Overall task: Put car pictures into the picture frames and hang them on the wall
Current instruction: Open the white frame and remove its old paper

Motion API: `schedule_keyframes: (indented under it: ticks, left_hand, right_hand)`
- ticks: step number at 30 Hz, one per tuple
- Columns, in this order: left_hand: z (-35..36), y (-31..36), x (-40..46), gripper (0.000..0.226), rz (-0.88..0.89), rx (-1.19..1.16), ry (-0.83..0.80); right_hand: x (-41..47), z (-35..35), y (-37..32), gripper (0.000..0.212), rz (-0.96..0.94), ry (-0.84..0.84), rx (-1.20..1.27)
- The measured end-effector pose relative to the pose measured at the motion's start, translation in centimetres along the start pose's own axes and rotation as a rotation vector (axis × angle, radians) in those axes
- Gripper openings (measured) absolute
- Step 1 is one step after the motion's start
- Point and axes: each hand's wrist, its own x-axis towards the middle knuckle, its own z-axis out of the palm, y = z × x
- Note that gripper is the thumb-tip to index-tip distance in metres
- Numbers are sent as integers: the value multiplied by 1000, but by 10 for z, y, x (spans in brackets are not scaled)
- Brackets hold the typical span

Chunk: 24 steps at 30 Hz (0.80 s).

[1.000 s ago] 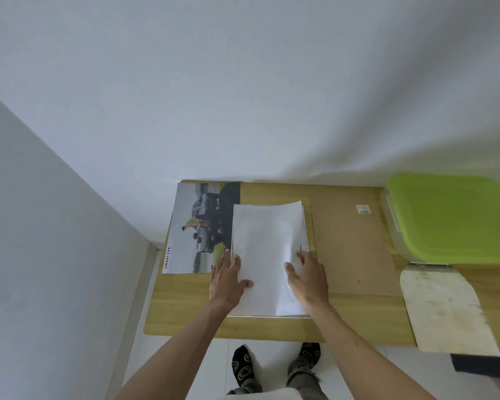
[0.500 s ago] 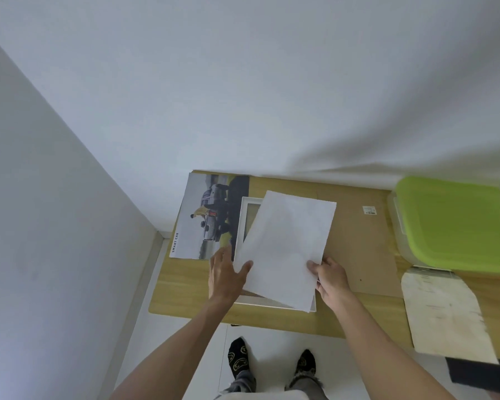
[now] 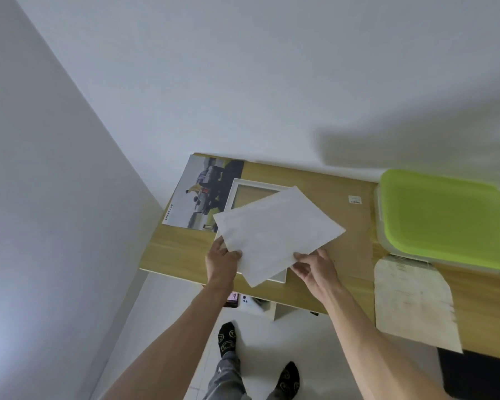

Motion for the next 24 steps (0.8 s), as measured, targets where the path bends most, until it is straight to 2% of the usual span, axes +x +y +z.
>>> schedule_keyframes:
  ticks: [3,6,9,10,13,15,20,24]
  left_hand:
    - [-17,2,1,53,-7,61,-22]
    - [-41,1,6,60,-25,110,-74]
    - [-55,3,10,64,-23,126,-178]
    - [-57,6,11,66,-18,139,-213]
    - [-56,14,16,70,14,190,-287]
    - [-52,18,20,70,38,227,-313]
    - [-35,16,19,79,59,370,-370]
    - [-8,4,13,76,70,455,-444]
  right_hand:
    - [-7,-33,-19,24,30,21,46]
    - [-12,-64,-39,25,23,29,17]
    - [-16,-76,-51,15,18,9,-196]
    - [-16,-77,-52,15,19,4,-260]
    - [-14,-77,-53,37,-22,7,-476]
    - [-15,-74,-53,43,-53,20,-554]
    - [-23,-83,-48,45,-77,72,-549]
    - [-31,-114,-46,50,-124,172,-556]
